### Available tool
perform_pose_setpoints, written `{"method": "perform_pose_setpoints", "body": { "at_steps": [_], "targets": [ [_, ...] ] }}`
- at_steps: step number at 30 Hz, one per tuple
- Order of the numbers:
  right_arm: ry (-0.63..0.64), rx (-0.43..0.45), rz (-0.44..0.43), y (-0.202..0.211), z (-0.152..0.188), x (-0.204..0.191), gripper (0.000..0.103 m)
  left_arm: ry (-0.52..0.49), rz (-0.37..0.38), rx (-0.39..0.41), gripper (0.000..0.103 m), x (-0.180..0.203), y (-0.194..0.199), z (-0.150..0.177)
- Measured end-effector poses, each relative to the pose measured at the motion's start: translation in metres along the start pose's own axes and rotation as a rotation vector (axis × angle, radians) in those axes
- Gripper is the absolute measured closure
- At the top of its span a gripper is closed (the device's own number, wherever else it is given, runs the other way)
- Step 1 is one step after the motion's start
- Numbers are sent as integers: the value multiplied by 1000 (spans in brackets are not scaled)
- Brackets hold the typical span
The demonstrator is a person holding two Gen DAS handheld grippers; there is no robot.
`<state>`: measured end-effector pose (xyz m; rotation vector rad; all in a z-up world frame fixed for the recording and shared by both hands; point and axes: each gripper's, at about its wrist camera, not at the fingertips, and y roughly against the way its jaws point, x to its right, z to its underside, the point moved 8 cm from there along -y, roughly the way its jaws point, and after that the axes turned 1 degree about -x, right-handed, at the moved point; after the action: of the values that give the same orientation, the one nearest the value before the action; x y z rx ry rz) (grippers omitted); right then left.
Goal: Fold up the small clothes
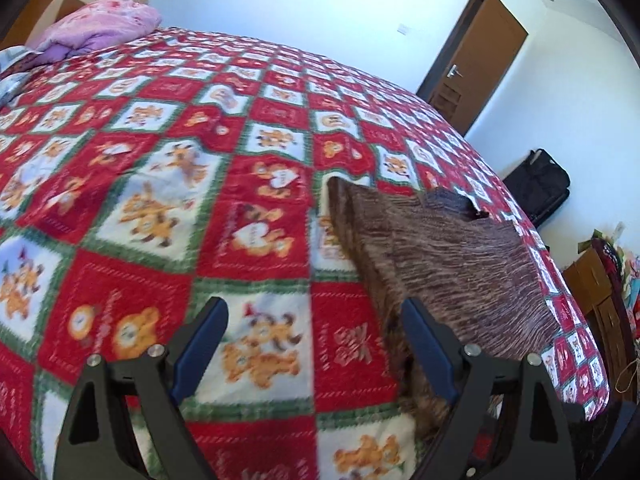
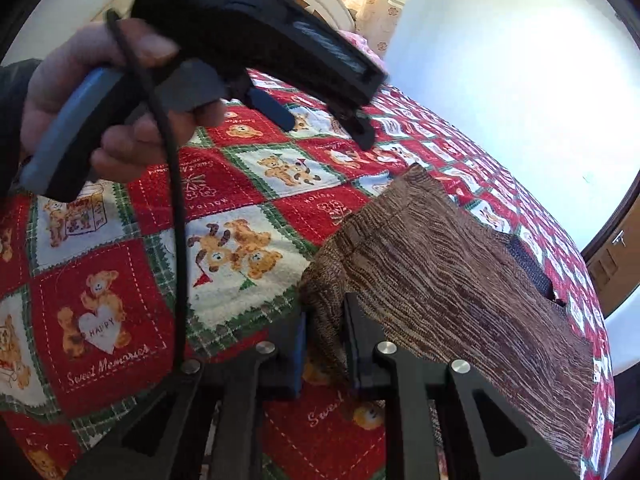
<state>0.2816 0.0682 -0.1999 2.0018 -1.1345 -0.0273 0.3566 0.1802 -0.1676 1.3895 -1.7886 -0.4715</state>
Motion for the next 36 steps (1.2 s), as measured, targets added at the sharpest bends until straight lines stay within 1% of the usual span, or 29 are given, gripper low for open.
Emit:
{"method": "perform_pose_setpoints", "body": {
  "at_steps": [4, 9, 12, 15, 16, 17, 18, 19, 20, 23, 26, 31, 36],
  "targets": [
    [-30, 1, -12, 2, 1, 3, 88, 2, 54, -20, 12, 19, -19, -10],
    [-39, 2, -12, 1, 3, 4, 88, -38, 22, -32, 12, 34, -47, -23],
    [-43, 5, -13, 1, 3, 4, 88, -22, -2, -36, 12, 31, -64, -32],
    [-45, 5, -15, 1, 4, 4, 88, 1, 13, -40, 16, 29, -74, -35],
    [-45, 6, -15, 1, 4, 4, 88, 3, 19, -40, 25, 30, -76, -35],
    [-45, 7, -15, 0, 4, 5, 88, 3, 25, -41, 37, 31, -79, -35],
    [-46, 9, -16, 0, 4, 5, 88, 10, 40, -57, 43, 31, -83, -34],
    [-48, 10, -17, 0, 3, 6, 88, 21, 56, -67, 63, 31, -85, -33],
    [-53, 17, -21, 4, 4, 5, 89, 29, 82, -66, 87, 32, -86, -32],
    [-78, 41, -29, 12, 4, 10, 92, 7, 58, -39, 92, 34, -80, -36],
    [-107, 53, -25, 18, 5, 20, 92, -11, 59, -30, 93, 38, -77, -41],
    [-177, 87, -19, 34, 8, 39, 93, 19, 89, -15, 93, 43, -72, -50],
    [-242, 128, 0, 54, 11, 64, 93, 10, 117, 20, 94, 58, -63, -60]
  ]
}}
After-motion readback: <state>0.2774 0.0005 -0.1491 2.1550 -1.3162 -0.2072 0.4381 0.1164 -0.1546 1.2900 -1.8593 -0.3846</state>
